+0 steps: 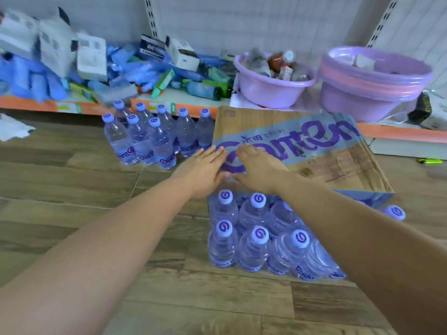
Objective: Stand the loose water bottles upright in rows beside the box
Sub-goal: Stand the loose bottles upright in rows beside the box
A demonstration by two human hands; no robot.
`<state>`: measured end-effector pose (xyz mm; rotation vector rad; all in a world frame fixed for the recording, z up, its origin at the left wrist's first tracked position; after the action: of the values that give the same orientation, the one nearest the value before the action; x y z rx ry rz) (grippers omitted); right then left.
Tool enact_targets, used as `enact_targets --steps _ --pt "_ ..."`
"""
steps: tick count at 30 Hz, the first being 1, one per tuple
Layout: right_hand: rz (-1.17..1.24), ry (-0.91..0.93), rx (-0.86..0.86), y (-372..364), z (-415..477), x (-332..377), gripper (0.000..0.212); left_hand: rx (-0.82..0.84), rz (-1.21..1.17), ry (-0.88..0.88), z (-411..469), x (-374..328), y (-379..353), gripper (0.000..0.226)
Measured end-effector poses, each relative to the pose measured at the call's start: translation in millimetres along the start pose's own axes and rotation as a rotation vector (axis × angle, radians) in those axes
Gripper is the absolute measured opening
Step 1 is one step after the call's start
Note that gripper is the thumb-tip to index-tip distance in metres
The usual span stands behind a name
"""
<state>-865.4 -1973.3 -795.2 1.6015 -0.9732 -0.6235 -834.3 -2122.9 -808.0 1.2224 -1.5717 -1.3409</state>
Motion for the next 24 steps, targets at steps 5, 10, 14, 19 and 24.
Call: enact_targets --steps 5,10,14,19,24 --pt "0.029 0.069 0.030 -11 70 60 0.070 0.018 -0.071 0.180 -11 104 -15 0.063" --pt "0.086 0.071 0.031 -17 140 100 0.072 0.003 -0.111 0.331 -10 203 -26 0.063" --pt "0.105 0.064 0.020 -18 193 133 0.072 0.003 -0.119 0.384 -3 248 -35 0.066" --pt "0.082 0.048 0.018 -17 229 156 0.070 0.001 -0.134 0.377 20 270 -45 0.069" --pt "0.074 -0.025 0.001 -13 253 158 0.065 -0.020 -0.163 0.306 53 277 -29 0.071"
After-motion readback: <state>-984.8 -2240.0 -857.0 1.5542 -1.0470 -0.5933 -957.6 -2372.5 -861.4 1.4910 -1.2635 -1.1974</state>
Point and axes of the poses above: each hand's wrist, its own z-axis towards the middle knuckle, its own y-axis out of the back of the hand, x = y × z, the point moved 2 cm from there along z, towards the middle knuckle, and after that the axes turned 4 degrees about x, right-handed, at the moved point
